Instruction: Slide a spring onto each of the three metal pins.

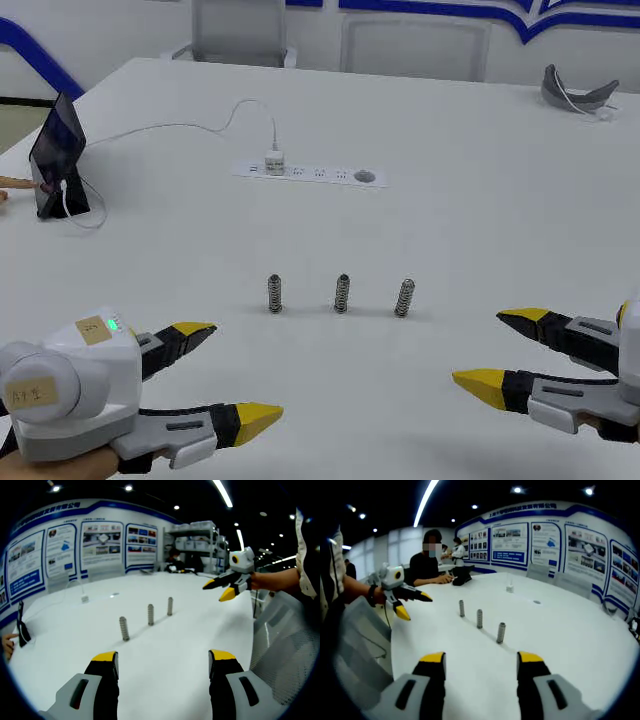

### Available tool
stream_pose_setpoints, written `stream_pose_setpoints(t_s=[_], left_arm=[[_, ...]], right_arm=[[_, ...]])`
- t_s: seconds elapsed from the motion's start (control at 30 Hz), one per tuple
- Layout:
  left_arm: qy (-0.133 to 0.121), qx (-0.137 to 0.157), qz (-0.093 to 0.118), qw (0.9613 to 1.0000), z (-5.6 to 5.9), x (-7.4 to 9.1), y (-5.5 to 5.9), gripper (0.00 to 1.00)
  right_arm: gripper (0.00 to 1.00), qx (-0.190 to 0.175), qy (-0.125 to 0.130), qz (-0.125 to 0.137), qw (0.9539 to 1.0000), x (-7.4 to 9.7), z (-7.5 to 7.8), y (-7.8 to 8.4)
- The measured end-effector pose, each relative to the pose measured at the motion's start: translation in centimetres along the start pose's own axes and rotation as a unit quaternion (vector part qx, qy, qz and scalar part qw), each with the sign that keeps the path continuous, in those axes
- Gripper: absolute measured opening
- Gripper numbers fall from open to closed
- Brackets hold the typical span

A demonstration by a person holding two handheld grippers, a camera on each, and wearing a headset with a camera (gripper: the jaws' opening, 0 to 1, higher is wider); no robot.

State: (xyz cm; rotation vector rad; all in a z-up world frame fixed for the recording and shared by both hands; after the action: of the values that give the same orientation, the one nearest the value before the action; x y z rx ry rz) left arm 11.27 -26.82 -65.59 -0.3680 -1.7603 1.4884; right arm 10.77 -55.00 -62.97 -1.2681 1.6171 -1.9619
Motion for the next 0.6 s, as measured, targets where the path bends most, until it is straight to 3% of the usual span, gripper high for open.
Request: stream_pose_setpoints(t_s=[0.6], left_arm=[[-0.010,0.005,0.001,0.9999,-0.11,0.33,0.09,0.74]], right_arm=[[0.59,-0.010,0.007,0.008,0.9999,0.05,0.34,0.05]])
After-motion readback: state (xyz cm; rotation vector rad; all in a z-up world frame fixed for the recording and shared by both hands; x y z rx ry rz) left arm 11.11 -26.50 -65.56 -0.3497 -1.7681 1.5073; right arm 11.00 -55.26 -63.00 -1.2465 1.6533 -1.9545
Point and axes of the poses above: the centre of the closed fingertips' face, and the gripper's own axes: x roughly backward along the fingers, z roughly to its right, y roughly out of its underside, the point moved 5 cm from there along x, roughly backward along the fingers, and after that the axes turned 7 degrees about -y, right-handed, at the moved point
